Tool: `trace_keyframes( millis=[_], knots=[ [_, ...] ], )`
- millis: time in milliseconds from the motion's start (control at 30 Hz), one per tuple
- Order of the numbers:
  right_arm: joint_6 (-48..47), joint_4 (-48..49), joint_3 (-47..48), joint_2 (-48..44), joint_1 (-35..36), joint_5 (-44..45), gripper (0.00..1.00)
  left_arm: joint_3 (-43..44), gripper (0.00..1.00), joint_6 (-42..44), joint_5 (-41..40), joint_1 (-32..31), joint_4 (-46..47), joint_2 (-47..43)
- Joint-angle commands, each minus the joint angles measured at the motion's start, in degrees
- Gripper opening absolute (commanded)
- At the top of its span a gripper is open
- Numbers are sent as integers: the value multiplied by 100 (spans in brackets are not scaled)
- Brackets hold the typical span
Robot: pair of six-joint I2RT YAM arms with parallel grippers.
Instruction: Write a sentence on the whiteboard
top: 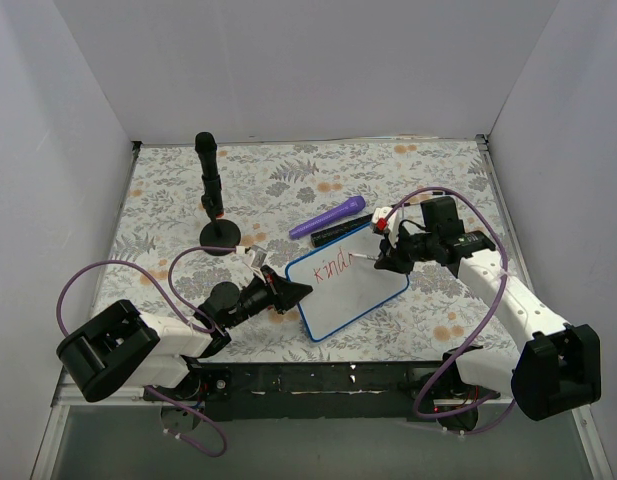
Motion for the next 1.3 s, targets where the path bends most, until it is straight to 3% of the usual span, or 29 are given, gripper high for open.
trace_keyframes(
  millis=[0,800,1267],
  knots=[
    [211,315,242,22,4,273,1,27,0,107,62,-15,273,-79],
    [-342,-256,-241,-154,-48,186,1,9,0,125,53,-15,299,-79],
    [-62,-89,268,-40,-119,63,1,0,0,125,62,-15,281,-88]
  ],
)
